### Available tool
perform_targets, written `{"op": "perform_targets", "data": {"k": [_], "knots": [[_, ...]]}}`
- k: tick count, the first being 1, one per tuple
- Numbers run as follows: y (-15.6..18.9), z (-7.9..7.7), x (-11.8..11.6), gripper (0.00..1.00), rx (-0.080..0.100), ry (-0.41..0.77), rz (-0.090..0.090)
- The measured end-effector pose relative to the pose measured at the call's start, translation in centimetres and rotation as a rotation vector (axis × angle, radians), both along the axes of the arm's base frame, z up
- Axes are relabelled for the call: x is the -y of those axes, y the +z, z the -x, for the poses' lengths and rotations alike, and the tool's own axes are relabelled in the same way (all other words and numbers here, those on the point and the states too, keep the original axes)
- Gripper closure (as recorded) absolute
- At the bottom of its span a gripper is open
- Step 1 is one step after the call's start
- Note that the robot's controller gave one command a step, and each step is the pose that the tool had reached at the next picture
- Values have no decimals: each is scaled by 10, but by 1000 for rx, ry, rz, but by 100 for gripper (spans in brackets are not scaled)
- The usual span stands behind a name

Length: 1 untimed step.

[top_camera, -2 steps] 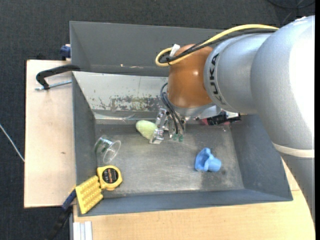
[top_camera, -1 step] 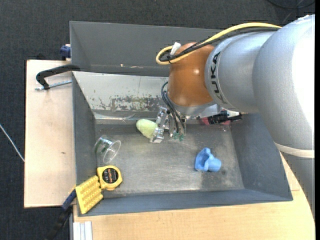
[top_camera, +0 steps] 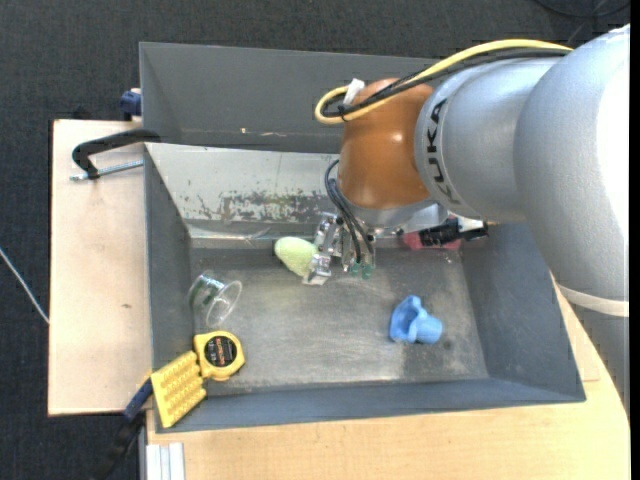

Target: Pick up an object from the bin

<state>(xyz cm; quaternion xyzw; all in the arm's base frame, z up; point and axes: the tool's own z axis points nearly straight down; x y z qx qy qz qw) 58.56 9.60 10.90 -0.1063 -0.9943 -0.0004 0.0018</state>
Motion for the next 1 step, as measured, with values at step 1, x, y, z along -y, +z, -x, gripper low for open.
{"op": "perform_targets", "data": {"k": [1], "knots": [[22, -1, 0, 100, 2, 0, 0]]}}
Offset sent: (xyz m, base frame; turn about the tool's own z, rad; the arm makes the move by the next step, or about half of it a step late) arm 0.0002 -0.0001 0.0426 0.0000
